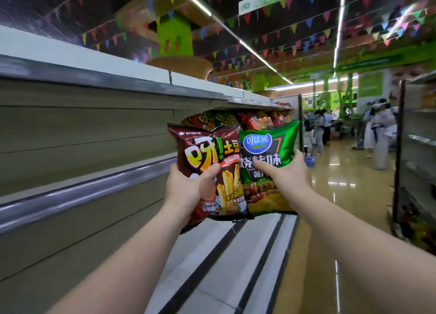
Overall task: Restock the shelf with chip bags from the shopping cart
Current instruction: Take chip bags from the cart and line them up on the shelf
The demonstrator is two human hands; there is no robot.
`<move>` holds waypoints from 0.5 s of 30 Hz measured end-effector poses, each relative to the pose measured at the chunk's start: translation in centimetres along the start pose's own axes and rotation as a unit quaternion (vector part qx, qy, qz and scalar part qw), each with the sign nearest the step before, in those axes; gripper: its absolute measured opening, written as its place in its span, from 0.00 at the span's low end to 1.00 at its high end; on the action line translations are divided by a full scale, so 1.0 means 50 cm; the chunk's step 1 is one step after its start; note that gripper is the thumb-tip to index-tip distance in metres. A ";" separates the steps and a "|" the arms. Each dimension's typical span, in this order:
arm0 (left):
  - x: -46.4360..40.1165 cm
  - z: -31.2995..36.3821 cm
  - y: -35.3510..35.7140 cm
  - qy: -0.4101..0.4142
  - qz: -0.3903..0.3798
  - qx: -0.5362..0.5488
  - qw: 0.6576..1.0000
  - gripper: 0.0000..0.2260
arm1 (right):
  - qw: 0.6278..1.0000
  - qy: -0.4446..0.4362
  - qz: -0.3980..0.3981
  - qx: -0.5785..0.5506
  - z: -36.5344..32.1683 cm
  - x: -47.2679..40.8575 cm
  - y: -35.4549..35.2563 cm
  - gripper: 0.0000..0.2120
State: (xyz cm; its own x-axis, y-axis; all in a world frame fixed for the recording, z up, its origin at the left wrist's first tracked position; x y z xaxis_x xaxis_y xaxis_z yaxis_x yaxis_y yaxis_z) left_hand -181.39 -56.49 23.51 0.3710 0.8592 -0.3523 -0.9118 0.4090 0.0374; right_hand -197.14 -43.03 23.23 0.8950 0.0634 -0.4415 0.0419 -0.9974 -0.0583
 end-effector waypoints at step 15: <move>-0.250 0.000 0.110 -0.002 0.114 -0.029 0.993 0.34 | 0.993 -0.040 -0.095 -0.052 0.018 -0.308 0.223 0.40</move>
State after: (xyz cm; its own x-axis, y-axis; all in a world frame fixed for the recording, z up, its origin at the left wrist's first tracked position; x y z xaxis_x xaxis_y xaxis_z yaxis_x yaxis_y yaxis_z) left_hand -191.06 -64.98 28.12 0.1550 0.9287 -0.3367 -0.9806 0.1862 0.0621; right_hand -210.87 -55.09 28.56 0.8291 0.2490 -0.5006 0.2561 -0.9650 -0.0559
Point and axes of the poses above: each hand's wrist, its own x-axis away from the middle knuckle, its own y-axis out of the palm, z = x × y, the point moved 2 cm from there along -x, towards the middle knuckle, and after that the axes turned 8 degrees about z, right-handed, at the moved point
